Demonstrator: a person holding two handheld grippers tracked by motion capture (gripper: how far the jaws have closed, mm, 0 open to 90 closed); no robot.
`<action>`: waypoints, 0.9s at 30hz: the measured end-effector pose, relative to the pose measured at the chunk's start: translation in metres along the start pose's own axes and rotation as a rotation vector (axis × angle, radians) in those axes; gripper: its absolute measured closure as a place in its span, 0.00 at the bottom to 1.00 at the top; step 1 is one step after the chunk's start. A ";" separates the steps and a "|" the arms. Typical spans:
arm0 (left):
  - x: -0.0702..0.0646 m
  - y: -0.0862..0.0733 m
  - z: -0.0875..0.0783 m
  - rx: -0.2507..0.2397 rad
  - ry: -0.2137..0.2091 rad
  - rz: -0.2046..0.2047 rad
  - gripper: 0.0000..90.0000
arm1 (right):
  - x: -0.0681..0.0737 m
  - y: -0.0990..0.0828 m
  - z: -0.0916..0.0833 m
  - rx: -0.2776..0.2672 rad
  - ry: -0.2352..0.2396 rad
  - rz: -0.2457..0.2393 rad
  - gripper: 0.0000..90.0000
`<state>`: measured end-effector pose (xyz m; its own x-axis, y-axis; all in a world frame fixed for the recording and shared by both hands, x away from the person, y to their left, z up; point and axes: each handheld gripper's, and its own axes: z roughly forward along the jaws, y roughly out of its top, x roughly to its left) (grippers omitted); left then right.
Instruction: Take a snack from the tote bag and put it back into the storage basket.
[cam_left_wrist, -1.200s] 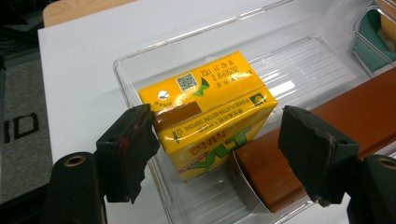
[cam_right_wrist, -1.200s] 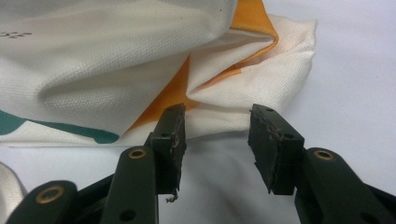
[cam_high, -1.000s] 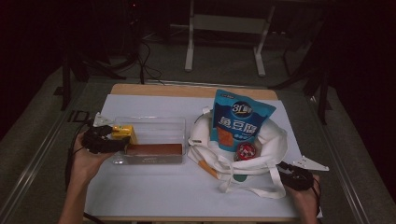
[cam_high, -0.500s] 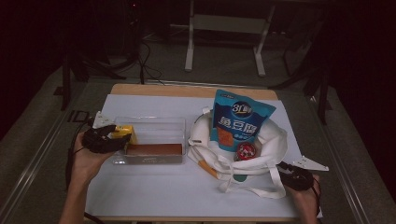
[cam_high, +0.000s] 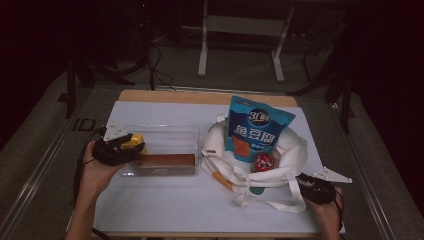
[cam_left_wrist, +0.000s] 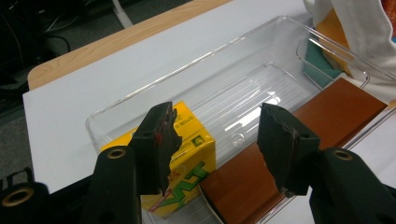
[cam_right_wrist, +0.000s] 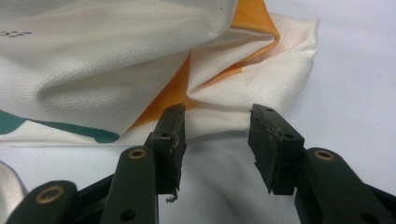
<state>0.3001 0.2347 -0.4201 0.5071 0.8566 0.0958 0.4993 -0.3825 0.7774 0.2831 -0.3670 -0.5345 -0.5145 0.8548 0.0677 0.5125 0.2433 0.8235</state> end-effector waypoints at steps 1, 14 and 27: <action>-0.001 0.001 0.000 -0.001 -0.002 0.008 0.53 | 0.000 0.000 0.000 -0.001 -0.001 0.000 0.62; -0.016 0.004 0.009 -0.029 -0.065 0.052 0.52 | 0.000 0.000 0.000 0.003 0.001 0.000 0.62; -0.033 0.004 0.019 -0.048 -0.113 0.087 0.49 | -0.002 0.000 -0.001 -0.009 -0.001 0.018 0.64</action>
<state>0.2990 0.1980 -0.4318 0.6242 0.7753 0.0958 0.4170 -0.4344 0.7984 0.2832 -0.3688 -0.5335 -0.5044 0.8596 0.0820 0.5157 0.2236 0.8271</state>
